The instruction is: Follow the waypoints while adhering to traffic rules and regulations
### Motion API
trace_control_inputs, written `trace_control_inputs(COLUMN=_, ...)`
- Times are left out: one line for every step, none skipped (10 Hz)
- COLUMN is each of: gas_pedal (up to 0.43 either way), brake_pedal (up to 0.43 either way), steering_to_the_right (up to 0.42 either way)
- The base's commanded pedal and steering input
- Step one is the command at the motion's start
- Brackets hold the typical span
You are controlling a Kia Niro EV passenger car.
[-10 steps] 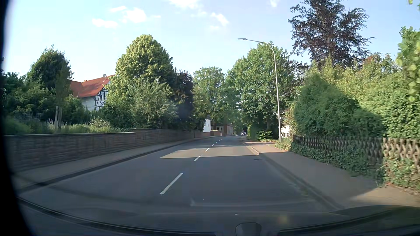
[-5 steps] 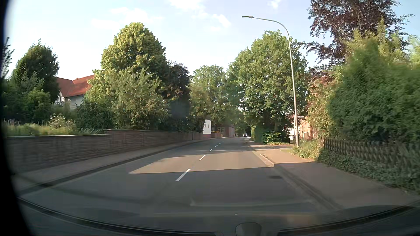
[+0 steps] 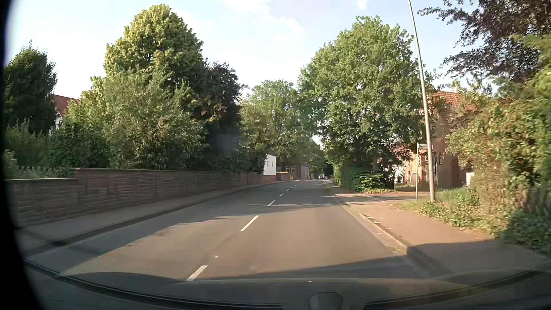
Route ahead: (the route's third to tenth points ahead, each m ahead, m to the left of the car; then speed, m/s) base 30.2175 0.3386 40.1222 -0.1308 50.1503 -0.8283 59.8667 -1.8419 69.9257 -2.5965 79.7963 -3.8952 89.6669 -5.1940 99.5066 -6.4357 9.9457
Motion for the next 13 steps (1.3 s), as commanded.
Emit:
trace_control_inputs(gas_pedal=0.311, brake_pedal=0.006, steering_to_the_right=0.005)
trace_control_inputs(gas_pedal=0.311, brake_pedal=0.006, steering_to_the_right=0.005)
trace_control_inputs(gas_pedal=0.299, brake_pedal=0.006, steering_to_the_right=0.005)
trace_control_inputs(gas_pedal=0.299, brake_pedal=0.006, steering_to_the_right=0.007)
trace_control_inputs(gas_pedal=0.299, brake_pedal=0.006, steering_to_the_right=0.011)
trace_control_inputs(gas_pedal=0.299, brake_pedal=0.006, steering_to_the_right=0.012)
trace_control_inputs(gas_pedal=0.299, brake_pedal=0.006, steering_to_the_right=0.012)
trace_control_inputs(gas_pedal=0.299, brake_pedal=0.006, steering_to_the_right=0.012)
trace_control_inputs(gas_pedal=0.299, brake_pedal=0.006, steering_to_the_right=0.012)
trace_control_inputs(gas_pedal=0.287, brake_pedal=0.006, steering_to_the_right=0.012)
trace_control_inputs(gas_pedal=0.287, brake_pedal=0.006, steering_to_the_right=0.012)
trace_control_inputs(gas_pedal=0.28, brake_pedal=0.006, steering_to_the_right=0.011)
trace_control_inputs(gas_pedal=0.26, brake_pedal=0.006, steering_to_the_right=0.01)
